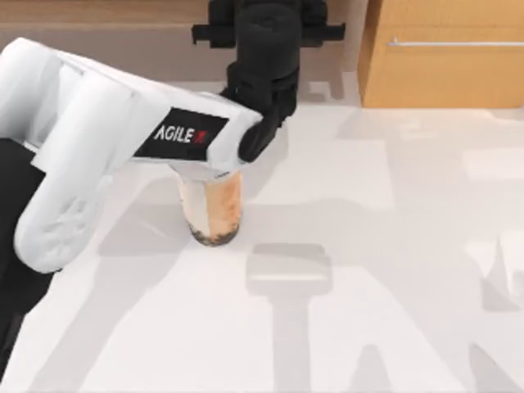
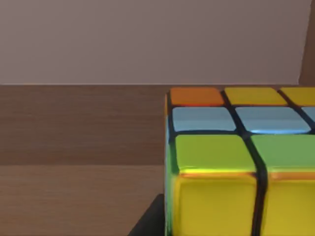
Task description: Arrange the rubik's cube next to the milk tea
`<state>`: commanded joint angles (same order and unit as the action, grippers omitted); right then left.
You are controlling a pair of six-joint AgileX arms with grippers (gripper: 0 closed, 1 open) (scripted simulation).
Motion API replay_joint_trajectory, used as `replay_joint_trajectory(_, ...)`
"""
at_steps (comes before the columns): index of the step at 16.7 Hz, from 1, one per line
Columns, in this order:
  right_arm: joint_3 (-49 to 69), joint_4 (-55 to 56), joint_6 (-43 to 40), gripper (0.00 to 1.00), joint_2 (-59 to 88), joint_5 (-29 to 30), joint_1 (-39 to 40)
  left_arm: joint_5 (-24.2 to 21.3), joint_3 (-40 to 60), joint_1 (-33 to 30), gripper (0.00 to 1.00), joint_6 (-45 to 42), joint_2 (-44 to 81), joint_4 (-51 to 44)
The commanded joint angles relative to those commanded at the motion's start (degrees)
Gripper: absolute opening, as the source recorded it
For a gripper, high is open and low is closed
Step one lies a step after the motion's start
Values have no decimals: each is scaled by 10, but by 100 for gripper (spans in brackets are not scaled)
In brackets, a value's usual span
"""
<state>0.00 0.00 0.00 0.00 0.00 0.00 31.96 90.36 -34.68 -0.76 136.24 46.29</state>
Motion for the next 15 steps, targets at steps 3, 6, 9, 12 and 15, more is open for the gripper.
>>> replay_joint_trajectory(3,0,0,0,100,0,0,0,0,0,0,0,0,0,0)
replay_joint_trajectory(6,0,0,0,100,0,0,0,-4,1,2,0,-6,-8,4)
replay_joint_trajectory(9,0,0,0,100,0,0,0,-22,8,34,0,-26,-35,22)
replay_joint_trajectory(12,0,0,0,100,0,0,0,-36,10,74,0,-42,-53,31)
replay_joint_trajectory(15,0,0,0,100,0,0,0,-33,9,78,0,-42,-53,23)
